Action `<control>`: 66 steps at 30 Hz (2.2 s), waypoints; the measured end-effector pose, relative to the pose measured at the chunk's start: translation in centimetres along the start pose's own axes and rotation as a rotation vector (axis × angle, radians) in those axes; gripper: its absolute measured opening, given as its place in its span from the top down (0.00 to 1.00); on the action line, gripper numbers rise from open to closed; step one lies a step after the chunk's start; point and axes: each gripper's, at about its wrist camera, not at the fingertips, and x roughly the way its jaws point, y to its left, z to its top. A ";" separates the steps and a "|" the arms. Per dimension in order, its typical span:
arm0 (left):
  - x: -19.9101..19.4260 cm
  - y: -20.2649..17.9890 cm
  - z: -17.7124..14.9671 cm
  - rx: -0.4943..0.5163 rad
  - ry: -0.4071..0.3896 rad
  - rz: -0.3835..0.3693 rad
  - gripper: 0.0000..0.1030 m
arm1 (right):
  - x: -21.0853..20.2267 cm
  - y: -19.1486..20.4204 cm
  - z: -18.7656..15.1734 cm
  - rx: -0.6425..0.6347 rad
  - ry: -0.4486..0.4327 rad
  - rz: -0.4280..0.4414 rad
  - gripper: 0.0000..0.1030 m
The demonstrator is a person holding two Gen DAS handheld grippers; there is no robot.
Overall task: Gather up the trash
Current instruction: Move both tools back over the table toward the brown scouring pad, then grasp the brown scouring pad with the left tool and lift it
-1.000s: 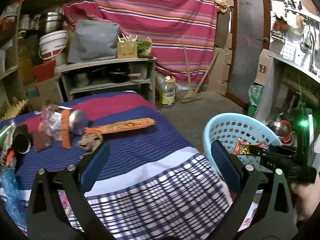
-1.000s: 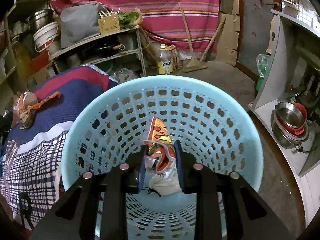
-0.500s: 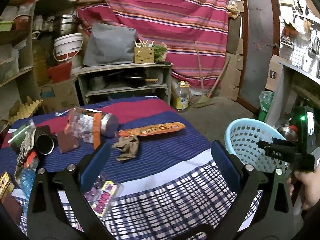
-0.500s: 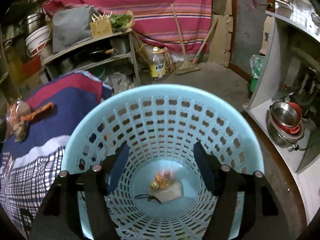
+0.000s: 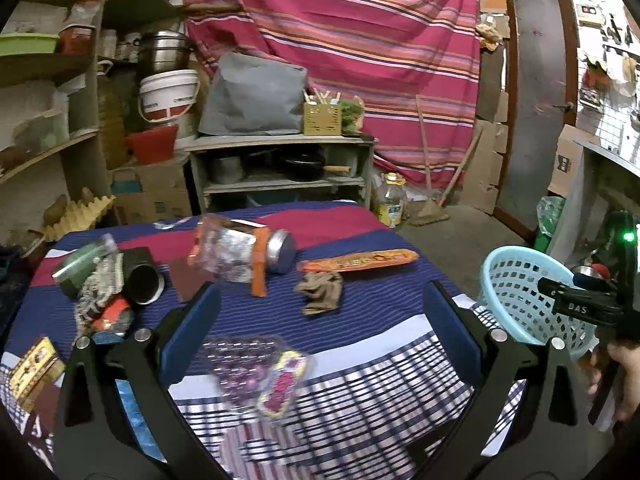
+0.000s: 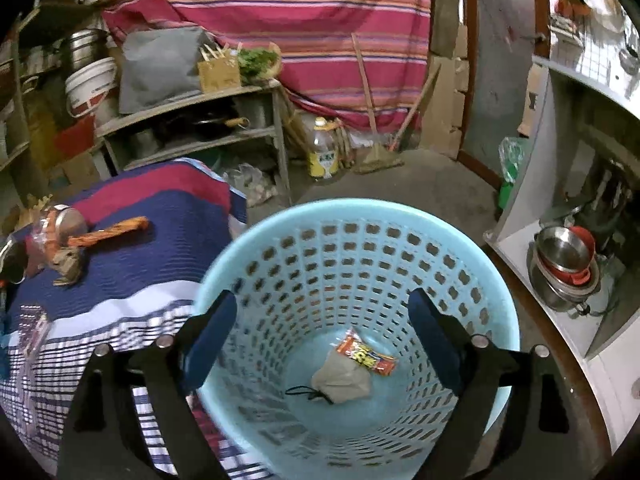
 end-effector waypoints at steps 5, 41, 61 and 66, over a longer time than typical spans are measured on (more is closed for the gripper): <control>-1.8 2.9 -0.3 -0.024 -0.008 0.036 0.05 | -3.2 3.4 -0.2 -0.019 -0.060 0.036 0.16; -9.7 25.4 -10.3 -0.220 0.109 0.306 0.06 | -10.8 26.9 -5.5 -0.252 -0.155 0.239 0.14; -4.8 25.0 -11.7 -0.259 0.290 0.253 0.06 | -6.6 27.2 -7.2 -0.256 -0.067 0.226 0.14; -2.5 24.2 -10.9 -0.259 0.330 0.326 0.06 | -6.1 27.0 -7.3 -0.256 -0.053 0.229 0.14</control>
